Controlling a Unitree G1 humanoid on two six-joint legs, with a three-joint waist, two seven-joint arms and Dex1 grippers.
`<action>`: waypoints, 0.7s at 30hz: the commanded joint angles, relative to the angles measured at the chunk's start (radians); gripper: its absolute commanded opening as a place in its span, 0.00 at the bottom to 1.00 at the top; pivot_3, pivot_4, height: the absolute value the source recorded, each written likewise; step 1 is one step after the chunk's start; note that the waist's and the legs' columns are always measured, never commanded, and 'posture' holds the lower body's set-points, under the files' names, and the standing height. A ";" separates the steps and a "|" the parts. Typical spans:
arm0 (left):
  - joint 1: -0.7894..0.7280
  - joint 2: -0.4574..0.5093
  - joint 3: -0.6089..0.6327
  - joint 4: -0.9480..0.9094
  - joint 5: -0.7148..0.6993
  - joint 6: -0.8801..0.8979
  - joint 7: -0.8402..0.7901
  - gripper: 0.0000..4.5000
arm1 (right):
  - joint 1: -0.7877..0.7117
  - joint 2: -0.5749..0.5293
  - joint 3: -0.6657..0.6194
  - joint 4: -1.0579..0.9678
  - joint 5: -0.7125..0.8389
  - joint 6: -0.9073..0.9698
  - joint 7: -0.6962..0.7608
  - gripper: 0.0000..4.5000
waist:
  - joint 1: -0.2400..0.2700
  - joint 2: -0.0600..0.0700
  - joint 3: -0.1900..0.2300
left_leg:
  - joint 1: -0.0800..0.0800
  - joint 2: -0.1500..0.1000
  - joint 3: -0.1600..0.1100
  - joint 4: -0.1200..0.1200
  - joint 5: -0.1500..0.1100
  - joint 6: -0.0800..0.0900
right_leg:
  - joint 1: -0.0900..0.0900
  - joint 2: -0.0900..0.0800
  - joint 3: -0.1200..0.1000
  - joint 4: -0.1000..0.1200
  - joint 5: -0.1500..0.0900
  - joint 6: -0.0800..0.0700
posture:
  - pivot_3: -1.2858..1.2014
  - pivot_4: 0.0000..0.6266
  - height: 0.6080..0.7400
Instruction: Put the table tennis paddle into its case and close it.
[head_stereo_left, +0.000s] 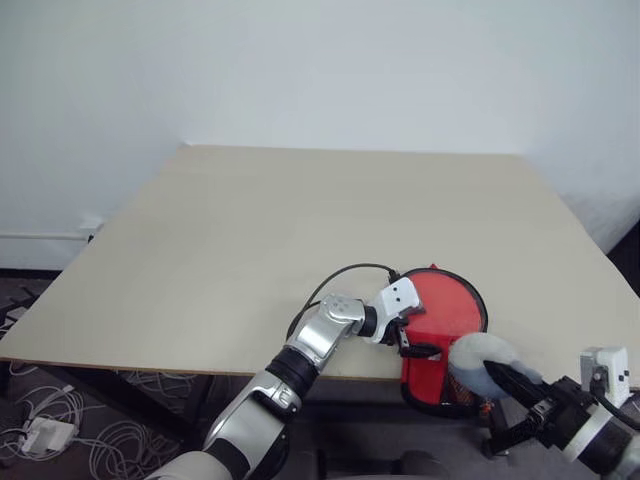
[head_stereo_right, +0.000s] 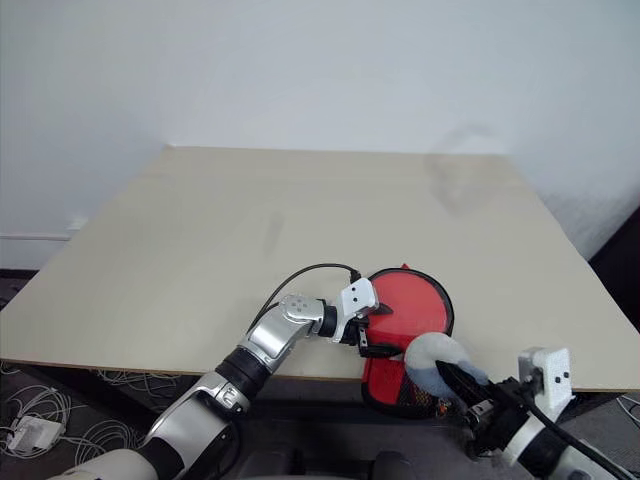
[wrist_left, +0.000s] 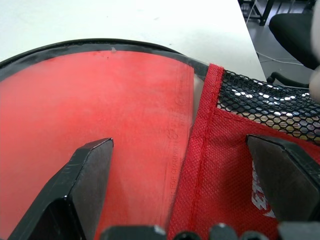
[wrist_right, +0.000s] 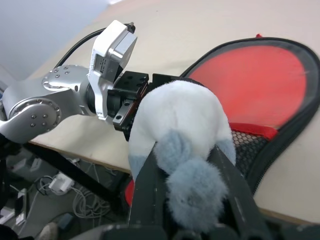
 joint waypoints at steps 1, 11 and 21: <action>0.020 0.012 -0.010 0.051 0.021 -0.064 -0.009 1.00 | -0.055 -0.007 0.060 0.025 -0.034 -0.013 -0.010 0.46 | 0.000 0.000 0.000 | 0.000 0.000 0.000 0.000 0.000 0.000 | 0.000 0.000 0.000 0.000 0.000 0.000 | 0.52 0.00 0.91; -0.081 0.001 0.200 0.095 -0.155 0.030 -0.039 1.00 | -0.083 0.007 0.090 0.048 -0.089 -0.072 0.015 0.70 | -0.004 -0.001 0.001 | -0.001 0.000 0.000 0.000 0.000 0.000 | -0.001 0.001 0.000 0.001 0.001 -0.001 | 0.52 0.00 0.91; -0.188 0.084 0.334 0.165 -0.232 0.098 -0.133 1.00 | -0.246 0.037 0.043 0.085 -0.037 -0.110 -0.077 0.70 | -0.003 -0.002 0.002 | -0.002 0.000 0.000 0.000 0.000 0.001 | -0.001 0.001 0.000 0.000 0.002 -0.003 | 0.52 0.00 0.91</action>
